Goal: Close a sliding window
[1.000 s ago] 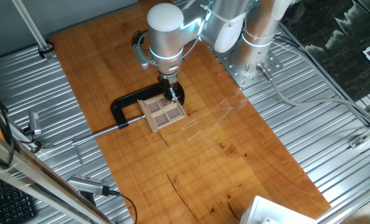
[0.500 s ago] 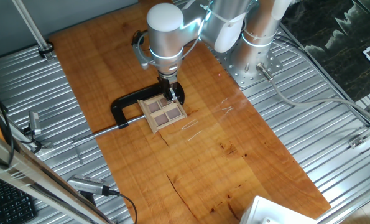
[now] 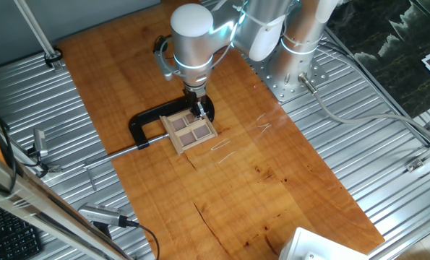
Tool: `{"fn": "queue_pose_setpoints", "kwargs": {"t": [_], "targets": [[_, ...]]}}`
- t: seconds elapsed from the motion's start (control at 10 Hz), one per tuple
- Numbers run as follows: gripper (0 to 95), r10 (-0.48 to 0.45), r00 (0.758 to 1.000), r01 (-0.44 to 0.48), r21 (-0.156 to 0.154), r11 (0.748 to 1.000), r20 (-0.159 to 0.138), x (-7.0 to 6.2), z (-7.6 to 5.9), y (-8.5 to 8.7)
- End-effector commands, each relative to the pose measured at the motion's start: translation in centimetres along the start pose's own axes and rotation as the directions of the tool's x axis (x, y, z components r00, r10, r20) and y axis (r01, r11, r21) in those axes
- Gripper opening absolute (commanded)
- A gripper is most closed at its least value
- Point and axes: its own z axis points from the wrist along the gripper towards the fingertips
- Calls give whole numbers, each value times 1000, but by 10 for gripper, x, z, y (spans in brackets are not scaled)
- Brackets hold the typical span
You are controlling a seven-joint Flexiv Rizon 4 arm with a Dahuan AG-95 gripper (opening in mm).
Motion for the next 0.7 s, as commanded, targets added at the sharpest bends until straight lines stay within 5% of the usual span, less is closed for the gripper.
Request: {"fn": "queue_pose_setpoints", "kwargs": {"t": [0.1,0.7], "targets": [[0,-4,1000,4,1,1000,-2,0,15,0],[0,-23,1000,23,-2,1000,-7,0,15,0]]}}
